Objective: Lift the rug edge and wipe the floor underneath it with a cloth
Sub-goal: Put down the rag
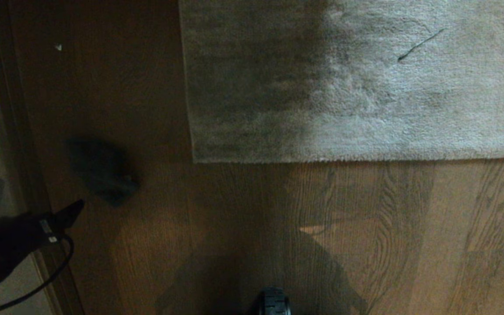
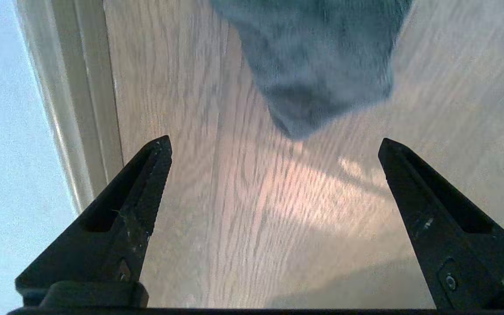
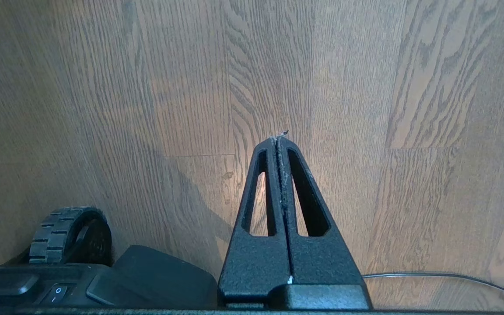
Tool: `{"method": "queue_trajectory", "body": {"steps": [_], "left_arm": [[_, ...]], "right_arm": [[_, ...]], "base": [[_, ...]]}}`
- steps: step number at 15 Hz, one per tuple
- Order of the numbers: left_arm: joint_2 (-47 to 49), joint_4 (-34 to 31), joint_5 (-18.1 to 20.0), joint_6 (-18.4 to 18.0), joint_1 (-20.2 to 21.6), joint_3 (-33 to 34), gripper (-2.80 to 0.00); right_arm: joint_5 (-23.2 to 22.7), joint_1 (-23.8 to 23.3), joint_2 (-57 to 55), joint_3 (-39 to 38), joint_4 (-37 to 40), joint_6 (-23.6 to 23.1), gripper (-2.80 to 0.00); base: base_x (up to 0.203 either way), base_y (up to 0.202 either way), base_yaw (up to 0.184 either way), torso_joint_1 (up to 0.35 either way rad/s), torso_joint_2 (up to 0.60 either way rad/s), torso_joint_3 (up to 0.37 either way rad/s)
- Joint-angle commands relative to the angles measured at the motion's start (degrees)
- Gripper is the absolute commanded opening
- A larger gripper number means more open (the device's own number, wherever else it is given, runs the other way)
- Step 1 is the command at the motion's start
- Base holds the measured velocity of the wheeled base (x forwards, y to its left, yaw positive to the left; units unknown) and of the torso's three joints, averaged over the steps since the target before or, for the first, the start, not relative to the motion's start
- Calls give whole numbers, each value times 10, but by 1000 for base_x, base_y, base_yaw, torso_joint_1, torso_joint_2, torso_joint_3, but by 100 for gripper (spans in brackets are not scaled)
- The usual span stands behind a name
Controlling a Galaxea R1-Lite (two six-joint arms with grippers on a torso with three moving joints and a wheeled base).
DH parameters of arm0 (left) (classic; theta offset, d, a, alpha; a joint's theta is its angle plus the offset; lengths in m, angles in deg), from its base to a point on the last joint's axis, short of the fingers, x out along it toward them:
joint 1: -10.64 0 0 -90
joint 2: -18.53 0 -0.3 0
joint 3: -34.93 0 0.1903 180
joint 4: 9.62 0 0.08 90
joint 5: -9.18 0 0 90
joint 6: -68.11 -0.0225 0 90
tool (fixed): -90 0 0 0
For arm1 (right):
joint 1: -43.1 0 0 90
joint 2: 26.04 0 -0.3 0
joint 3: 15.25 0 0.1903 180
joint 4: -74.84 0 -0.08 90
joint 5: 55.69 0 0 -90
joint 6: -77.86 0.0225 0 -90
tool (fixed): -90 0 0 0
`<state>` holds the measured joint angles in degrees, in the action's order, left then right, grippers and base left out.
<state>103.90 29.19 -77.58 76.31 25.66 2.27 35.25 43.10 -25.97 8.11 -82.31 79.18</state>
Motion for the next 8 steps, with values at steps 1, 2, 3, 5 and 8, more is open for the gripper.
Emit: {"method": "queue_trajectory", "body": {"steps": [1,2,3,5,8], "left_arm": [[-25,4,0,1,0,20,0],[-34,4,1,1,-1,30,0],[-45,3,1,1,-2,41,0],[-59,3,1,1,-2,62,0],[-79,3,1,1,-3,88,0]], "right_arm": [[-1,0,-1,0,0,0,-280],[0,0,-1,0,0,0,-280],[0,0,-1,0,0,0,-280],[0,0,-1,0,0,0,-280],[0,0,-1,0,0,0,-280]], "base": [[0,0,0,0,0,0],[0,0,0,0,0,0],[0,0,0,0,0,0],[0,0,0,0,0,0],[0,0,0,0,0,0]]}}
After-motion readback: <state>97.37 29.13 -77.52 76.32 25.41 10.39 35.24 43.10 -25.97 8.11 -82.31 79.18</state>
